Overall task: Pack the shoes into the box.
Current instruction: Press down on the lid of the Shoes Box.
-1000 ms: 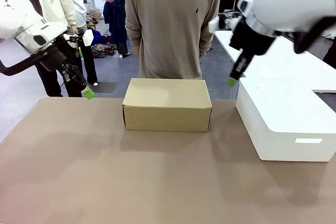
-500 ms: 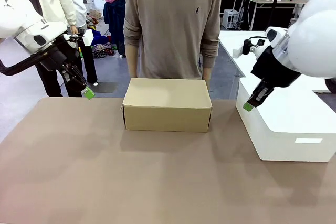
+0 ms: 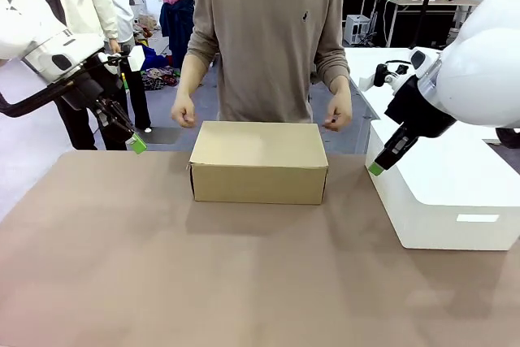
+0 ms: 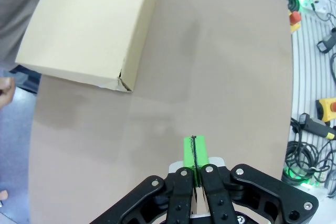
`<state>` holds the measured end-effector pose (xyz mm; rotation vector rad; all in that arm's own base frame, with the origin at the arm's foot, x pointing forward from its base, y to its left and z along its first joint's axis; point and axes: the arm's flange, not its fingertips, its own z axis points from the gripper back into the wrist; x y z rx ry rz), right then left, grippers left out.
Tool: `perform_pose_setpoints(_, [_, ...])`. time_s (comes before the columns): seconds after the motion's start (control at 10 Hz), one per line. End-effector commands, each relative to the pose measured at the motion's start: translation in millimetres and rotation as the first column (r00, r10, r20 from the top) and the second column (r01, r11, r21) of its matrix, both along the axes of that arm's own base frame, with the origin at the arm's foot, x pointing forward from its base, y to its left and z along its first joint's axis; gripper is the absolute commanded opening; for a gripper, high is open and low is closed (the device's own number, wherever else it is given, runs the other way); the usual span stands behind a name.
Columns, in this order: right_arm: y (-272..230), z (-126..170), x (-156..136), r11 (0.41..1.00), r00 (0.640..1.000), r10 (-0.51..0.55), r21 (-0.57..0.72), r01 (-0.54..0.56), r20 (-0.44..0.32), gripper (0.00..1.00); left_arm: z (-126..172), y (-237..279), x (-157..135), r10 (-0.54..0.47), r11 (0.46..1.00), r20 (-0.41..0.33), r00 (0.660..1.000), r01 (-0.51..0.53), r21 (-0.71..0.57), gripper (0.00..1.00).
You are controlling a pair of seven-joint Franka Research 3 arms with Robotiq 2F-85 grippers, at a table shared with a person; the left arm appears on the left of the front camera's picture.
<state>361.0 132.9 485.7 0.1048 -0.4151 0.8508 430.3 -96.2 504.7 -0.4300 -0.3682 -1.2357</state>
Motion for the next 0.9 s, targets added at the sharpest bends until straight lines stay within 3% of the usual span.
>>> perform_pose_setpoints(0.0, [0.0,4.3,12.3,0.999,0.999,-0.042,0.028,0.042,-0.009,1.00,1.6,1.3,-0.5,0.008,1.000,-0.003,1.000,-0.008,0.014,0.00])
perform_pose_setpoints(0.8, [-2.6,15.1,21.5,1.000,1.000,-0.024,0.012,0.024,-0.008,1.00,1.6,1.3,-0.5,0.008,1.000,-0.003,1.000,-0.008,0.014,0.00])
